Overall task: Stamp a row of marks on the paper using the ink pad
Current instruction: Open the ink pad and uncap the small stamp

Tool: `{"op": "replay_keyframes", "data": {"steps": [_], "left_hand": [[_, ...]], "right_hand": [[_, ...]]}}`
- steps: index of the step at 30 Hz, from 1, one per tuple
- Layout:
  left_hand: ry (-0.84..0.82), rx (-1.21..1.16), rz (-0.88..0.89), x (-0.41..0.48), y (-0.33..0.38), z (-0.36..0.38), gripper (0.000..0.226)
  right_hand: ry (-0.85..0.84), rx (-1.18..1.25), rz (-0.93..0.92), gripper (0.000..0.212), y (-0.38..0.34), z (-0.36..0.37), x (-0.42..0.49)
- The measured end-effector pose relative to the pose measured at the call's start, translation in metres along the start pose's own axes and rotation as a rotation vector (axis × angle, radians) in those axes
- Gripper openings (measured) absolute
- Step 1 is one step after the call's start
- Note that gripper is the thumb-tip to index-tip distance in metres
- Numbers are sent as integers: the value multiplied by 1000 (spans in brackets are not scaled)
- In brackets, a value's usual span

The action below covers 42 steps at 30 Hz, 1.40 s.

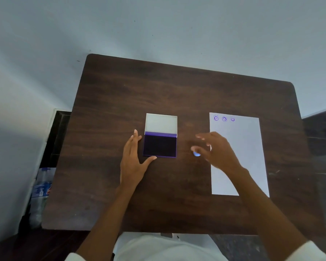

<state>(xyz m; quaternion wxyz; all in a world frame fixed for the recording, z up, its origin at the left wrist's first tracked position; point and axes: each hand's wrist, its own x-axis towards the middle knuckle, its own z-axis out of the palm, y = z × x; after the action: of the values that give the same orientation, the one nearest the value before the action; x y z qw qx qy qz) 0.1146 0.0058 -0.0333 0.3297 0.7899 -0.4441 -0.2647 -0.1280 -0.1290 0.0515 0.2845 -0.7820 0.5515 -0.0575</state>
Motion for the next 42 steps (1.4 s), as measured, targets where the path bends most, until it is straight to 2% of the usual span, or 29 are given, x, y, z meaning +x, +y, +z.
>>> {"op": "replay_keyframes", "data": {"steps": [3,5,7,8,10,13,15,19,24,30,33,37,42], "left_hand": [[13,35,-2,-6,3,3,107],[98,100,11,-15,9,5,103],[203,135,123,-30,21,15,85],[204,110,172,-38,31,22,73],[96,18,215,-49,56,39,59],[-41,-126,212,-49,86,62,55],[-69,-176,223,-46,99,71,54],[-63,-249,221,-38,110,76,54],[-29,-304,152,-36,112,85,36],[2,-376,96,-33,109,93,33],[-2,-420,63,-30,111,98,36],[-10,-347,113,-26,113,109,32],[21,-77,166,-20,115,119,40]], "right_hand": [[-106,-78,-2,43,8,16,-5],[-118,-45,40,36,13,25,-2],[-86,37,116,29,15,30,-1],[-53,92,129,26,15,30,-2],[36,180,105,20,13,26,-9],[116,253,89,19,11,20,-19],[119,279,82,20,9,18,-25],[94,301,72,22,8,17,-31],[95,327,83,17,10,15,-32],[57,295,52,15,16,8,-28],[102,279,66,15,20,1,-24],[167,317,134,14,25,-9,-24],[141,464,221,15,23,-16,-26]]}}
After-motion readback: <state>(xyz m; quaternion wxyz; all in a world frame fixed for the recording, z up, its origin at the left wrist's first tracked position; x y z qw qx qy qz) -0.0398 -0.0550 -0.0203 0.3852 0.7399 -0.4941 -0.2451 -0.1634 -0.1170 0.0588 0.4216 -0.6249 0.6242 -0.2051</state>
